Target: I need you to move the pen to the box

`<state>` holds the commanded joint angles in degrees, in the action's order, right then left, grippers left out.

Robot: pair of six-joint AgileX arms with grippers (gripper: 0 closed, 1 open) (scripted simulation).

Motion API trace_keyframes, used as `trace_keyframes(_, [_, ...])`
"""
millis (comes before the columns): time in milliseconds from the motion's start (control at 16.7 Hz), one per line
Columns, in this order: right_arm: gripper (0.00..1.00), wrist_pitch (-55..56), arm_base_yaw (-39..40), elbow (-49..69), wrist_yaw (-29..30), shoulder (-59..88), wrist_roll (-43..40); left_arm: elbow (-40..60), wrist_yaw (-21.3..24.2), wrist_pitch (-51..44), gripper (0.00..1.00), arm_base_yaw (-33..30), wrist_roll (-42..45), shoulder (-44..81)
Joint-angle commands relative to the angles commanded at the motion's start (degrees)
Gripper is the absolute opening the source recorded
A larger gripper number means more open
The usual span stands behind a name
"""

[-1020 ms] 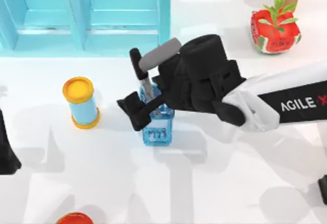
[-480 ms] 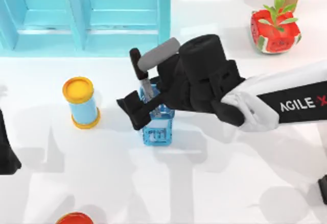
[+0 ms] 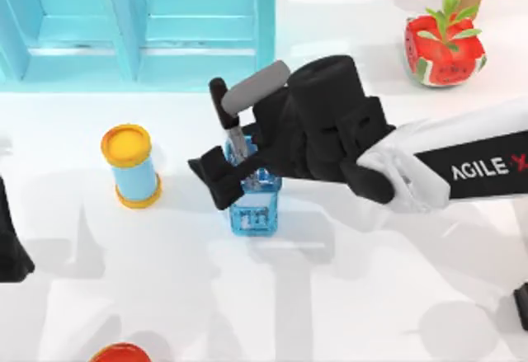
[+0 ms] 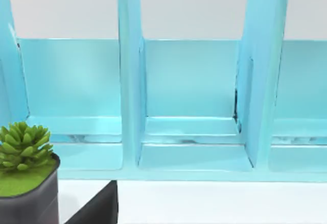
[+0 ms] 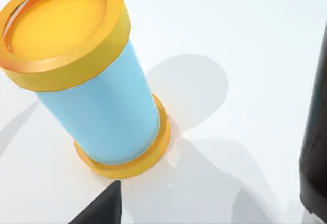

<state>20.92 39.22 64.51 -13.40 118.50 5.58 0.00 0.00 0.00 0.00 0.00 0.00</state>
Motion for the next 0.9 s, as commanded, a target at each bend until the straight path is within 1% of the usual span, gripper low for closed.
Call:
trace_keyframes(360, [0.0, 0.0, 0.0, 0.0, 0.0, 0.0, 0.0, 0.0, 0.0, 0.0, 1.0, 0.0, 0.0, 0.0])
trace_keyframes(540, [0.0, -0.83, -0.64, 0.5, -0.92, -1.12, -0.33, 0.0, 0.0, 0.0, 1.0, 0.0, 0.0, 0.0])
trace_keyframes(720, [0.0, -6.03, -4.62, 0.95, -4.62, -6.22, -2.86, 0.0, 0.0, 0.0, 1.0, 0.0, 0.0, 0.0])
trace_keyframes(900, [0.0, -14.4, -9.17, 1.47, -8.05, -13.31, -5.48, 0.0, 0.0, 0.0, 1.0, 0.0, 0.0, 0.0])
